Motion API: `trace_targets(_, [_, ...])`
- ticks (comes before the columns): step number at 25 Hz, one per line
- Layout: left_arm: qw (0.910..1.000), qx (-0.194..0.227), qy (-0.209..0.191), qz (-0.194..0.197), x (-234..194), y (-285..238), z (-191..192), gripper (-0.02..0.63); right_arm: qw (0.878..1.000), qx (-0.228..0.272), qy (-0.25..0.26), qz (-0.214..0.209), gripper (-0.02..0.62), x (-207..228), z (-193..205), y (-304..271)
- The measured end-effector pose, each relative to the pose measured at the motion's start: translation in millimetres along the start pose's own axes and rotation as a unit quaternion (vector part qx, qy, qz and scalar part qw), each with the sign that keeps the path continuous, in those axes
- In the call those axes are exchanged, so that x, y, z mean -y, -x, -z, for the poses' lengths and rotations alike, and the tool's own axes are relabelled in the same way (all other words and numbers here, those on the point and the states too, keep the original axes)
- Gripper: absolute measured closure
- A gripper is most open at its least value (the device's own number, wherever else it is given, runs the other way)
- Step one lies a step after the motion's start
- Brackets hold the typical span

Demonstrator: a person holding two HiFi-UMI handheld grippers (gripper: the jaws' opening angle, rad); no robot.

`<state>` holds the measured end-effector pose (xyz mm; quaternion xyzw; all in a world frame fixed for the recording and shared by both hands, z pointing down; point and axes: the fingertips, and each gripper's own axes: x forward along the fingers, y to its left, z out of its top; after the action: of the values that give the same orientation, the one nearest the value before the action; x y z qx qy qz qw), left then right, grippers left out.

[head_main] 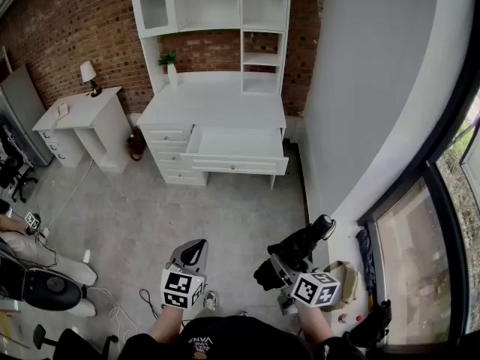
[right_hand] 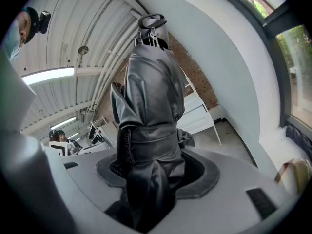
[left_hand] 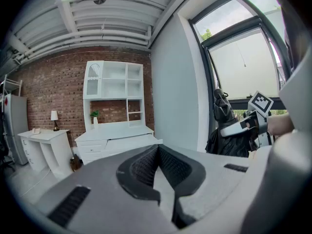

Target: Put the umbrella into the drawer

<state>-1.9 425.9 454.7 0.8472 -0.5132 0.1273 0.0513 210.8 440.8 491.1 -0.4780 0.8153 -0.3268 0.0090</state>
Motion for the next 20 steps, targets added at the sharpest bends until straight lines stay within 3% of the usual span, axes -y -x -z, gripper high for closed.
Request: trace_targets(20, [0.9996,-0.001,0.025,-0.012,-23,-13,12,0.6,0.999,-0.028,0.025,-0.009,0.35,0,-9,-38])
